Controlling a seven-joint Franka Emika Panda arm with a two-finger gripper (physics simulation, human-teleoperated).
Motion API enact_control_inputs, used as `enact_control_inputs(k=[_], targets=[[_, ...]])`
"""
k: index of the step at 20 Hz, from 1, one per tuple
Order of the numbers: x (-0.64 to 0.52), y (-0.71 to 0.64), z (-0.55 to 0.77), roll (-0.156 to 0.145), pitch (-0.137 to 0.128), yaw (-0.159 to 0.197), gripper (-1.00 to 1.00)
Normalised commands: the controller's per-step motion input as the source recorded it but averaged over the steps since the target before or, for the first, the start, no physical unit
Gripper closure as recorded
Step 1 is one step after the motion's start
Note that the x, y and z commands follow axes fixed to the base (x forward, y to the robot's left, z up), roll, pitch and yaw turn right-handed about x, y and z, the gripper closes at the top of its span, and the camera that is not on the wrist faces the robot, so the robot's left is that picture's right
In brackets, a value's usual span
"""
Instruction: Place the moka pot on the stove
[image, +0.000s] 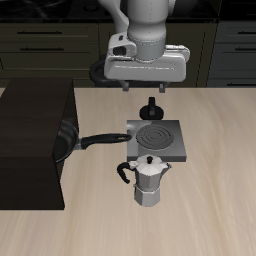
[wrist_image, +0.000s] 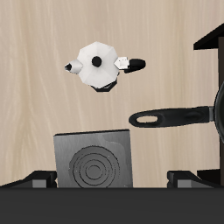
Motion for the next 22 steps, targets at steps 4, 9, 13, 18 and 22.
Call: enact_control_inputs(k=[4, 9, 13, 18, 22], targets=[[0.18, 0.03, 0.02, -0.013, -0.005, 0.006, -1.0], [0.19, 0.07, -0.05, 0.015, 0.019, 0.0, -1.0], [0.23, 0.06, -0.08, 0.017, 0.002, 0.004, -1.0], [0.28, -0.04, -0.05, -0.009, -0.018, 0.016, -1.0], [0.15, -0.04, 0.02, -0.009, -0.018, -0.005, -1.0]])
